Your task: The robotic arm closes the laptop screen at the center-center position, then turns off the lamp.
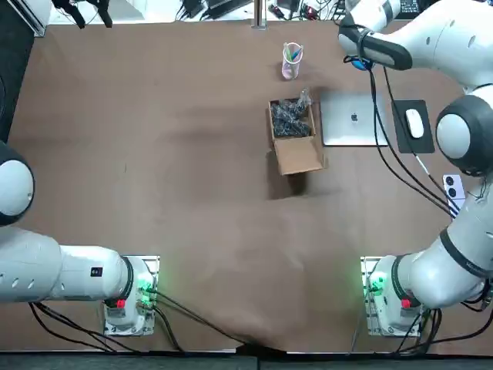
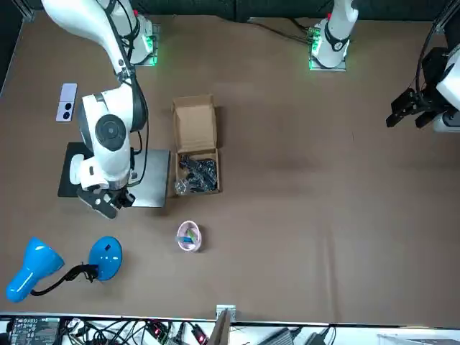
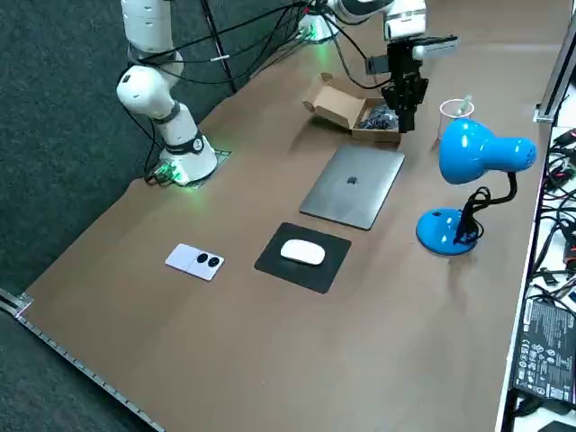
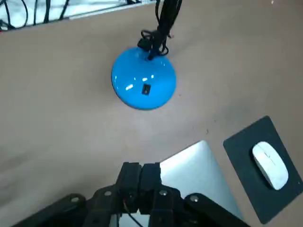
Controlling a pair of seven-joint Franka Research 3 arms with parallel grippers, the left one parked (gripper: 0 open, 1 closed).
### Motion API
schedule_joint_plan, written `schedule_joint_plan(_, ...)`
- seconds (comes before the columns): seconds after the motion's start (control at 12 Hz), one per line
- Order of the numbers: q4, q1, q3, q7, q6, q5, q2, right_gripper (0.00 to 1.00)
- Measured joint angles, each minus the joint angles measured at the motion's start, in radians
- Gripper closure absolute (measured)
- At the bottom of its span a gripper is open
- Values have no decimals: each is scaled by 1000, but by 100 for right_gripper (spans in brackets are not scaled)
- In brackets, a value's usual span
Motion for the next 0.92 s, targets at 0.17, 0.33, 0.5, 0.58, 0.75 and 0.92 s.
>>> schedule_joint_plan(0.17, 21, 8, 0, 61, 0, -49, 17, 98)
schedule_joint_plan(0.33, 30, 17, 0, 139, 0, -133, 32, 98)
schedule_joint_plan(0.5, 31, 24, 1, 177, 14, -180, 45, 98)
schedule_joint_plan(0.58, 32, 25, 0, 185, 34, -196, 51, 98)
schedule_joint_plan(0.75, 32, 24, 0, 195, 61, -221, 61, 98)
schedule_joint_plan(0.92, 33, 24, -1, 232, 72, -266, 74, 98)
